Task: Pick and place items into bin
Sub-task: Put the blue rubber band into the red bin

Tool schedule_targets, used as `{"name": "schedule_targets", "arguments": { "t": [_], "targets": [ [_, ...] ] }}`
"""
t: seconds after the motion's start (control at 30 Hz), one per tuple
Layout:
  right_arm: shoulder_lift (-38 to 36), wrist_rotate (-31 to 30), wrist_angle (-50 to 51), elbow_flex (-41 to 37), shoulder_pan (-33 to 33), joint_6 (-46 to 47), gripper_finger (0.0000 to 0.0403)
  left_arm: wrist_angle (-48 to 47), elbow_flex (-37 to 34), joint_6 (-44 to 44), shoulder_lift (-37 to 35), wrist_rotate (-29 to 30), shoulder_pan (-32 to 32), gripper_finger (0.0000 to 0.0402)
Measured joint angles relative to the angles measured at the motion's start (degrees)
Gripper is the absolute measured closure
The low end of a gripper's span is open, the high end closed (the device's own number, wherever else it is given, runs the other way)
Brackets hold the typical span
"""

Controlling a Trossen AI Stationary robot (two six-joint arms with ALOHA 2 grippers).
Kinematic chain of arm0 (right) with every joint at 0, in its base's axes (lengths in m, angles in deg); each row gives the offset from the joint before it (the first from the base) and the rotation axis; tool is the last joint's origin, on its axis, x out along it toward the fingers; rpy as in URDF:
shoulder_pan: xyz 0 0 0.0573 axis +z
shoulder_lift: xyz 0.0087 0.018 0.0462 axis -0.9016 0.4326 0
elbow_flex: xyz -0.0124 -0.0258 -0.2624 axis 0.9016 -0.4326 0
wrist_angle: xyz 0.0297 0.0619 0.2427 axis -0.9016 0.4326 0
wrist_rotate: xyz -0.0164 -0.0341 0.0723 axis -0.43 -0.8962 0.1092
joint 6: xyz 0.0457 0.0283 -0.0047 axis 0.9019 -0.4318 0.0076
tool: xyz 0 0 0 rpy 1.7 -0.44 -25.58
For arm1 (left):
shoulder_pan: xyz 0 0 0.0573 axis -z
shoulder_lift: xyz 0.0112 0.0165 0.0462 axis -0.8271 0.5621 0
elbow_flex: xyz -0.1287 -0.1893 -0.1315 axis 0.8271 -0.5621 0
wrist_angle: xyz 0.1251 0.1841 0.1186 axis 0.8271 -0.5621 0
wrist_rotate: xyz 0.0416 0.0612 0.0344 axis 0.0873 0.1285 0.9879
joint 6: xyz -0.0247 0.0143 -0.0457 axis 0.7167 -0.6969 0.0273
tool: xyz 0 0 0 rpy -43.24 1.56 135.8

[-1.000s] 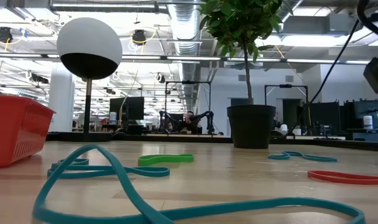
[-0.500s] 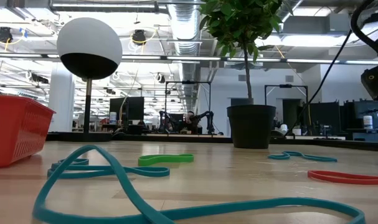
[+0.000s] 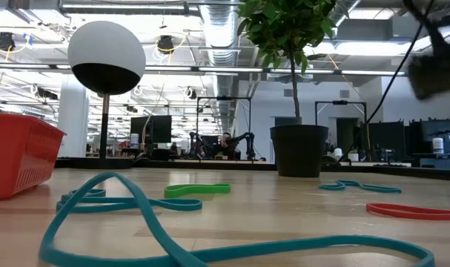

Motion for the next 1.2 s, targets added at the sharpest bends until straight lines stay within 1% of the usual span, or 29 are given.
{"name": "schedule_targets", "arguments": {
  "t": [0.1,0.23,0.27,0.33,0.37,0.4,0.47,0.5,0.57,0.63,0.73,0.77,0.83,0.93,1.0,1.07,1.2],
  "targets": [
    [-0.5,-8.8,-6.3,3.2,-1.4,-10.1,0.0401,0.0,0.0,-1.4,0.0,1.6,0.0,0.0372],
    [-0.5,-22.3,-16.0,7.8,-5.1,-29.0,0.0402,0.0,0.0,-2.0,0.0,5.2,-0.1,0.0372],
    [-0.5,-24.0,-20.3,8.8,-6.5,-34.3,0.0402,-0.1,0.0,-2.1,0.0,6.1,-0.1,0.0372],
    [-0.1,-24.3,-32.4,9.9,-9.8,-45.2,0.0402,-0.4,0.0,-2.1,0.0,8.0,-0.1,0.0372],
    [0.5,-23.6,-38.5,10.0,-11.4,-49.6,0.0402,-0.5,0.0,-2.1,0.0,9.0,-0.1,0.0372],
    [1.4,-21.4,-45.2,10.0,-13.1,-53.9,0.0402,-0.6,0.0,-2.1,0.0,9.9,-0.1,0.0372],
    [4.3,-13.9,-55.9,11.1,-16.5,-60.4,0.0402,-0.7,0.0,-2.2,0.0,11.5,-0.1,0.0372],
    [5.9,-9.9,-59.1,11.9,-17.9,-62.4,0.0402,-1.0,0.0,-2.1,0.0,12.2,-0.1,0.0372],
    [9.9,-3.3,-61.9,14.4,-20.3,-64.1,0.0402,-2.1,0.0,-1.7,0.0,13.7,-0.1,0.0372],
    [14.8,0.4,-61.9,18.6,-22.0,-64.8,0.0403,-4.6,0.0,-0.9,0.0,15.9,-0.1,0.0372],
    [23.1,3.0,-61.2,26.3,-24.3,-66.9,0.0403,-9.3,0.0,2.3,0.0,19.9,-0.7,0.0372],
    [25.7,4.6,-61.2,29.1,-25.0,-67.0,0.0403,-10.8,0.0,3.8,0.0,20.5,-1.2,0.0372],
    [30.4,9.8,-61.1,34.8,-26.3,-67.0,0.0403,-13.0,0.0,6.2,0.0,20.7,-2.1,0.0372],
    [36.5,16.3,-60.9,43.1,-27.3,-67.0,0.0403,-13.6,0.0,7.0,0.0,20.5,-3.3,0.0372],
    [40.2,17.9,-57.4,48.3,-27.5,-67.0,0.0403,-13.6,0.0,6.3,0.0,20.5,-4.0,0.0372],
    [43.3,18.0,-51.8,52.7,-27.5,-67.0,0.0402,-13.6,0.0,6.1,0.0,19.7,-4.5,0.0372],
    [47.6,18.2,-43.6,59.3,-27.7,-67.0,0.0389,-13.8,0.0,5.9,0.0,15.7,-4.8,0.0372]
  ]
}}
